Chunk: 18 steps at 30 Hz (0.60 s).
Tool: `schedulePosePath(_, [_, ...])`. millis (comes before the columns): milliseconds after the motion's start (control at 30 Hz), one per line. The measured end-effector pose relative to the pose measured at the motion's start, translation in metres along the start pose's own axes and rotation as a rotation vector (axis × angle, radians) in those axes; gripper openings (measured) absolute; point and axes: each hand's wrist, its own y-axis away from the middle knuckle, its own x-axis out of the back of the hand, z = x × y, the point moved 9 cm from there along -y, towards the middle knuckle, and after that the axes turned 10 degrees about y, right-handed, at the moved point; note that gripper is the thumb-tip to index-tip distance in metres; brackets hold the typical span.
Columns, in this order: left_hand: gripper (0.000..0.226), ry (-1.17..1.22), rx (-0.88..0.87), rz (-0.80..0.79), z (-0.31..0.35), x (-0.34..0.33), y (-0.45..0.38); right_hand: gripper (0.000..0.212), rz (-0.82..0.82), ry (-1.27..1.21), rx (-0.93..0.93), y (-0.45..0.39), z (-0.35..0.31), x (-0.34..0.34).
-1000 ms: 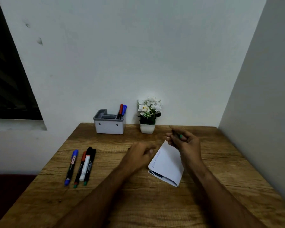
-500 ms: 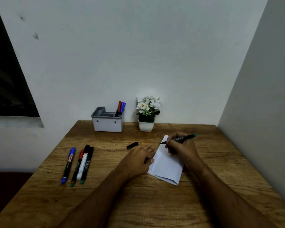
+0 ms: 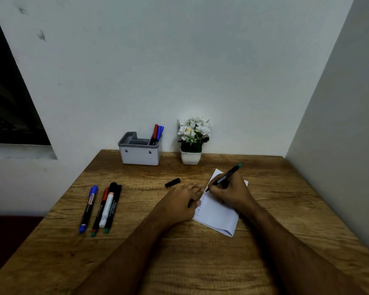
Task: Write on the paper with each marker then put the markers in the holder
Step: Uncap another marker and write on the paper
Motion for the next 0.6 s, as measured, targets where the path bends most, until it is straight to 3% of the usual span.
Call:
schedulePosePath(367, [0.047,0.045,-0.098,0.108,0.014,0.013,0.004,0.01,-0.036,0.037,0.045,-0.003,0.004,-0.007])
schedulePosePath(600, [0.049,0.019,-0.086,0.087,0.014,0.012,0.004,0.011,-0.052,0.094,0.072,-0.004,0.003,-0.011])
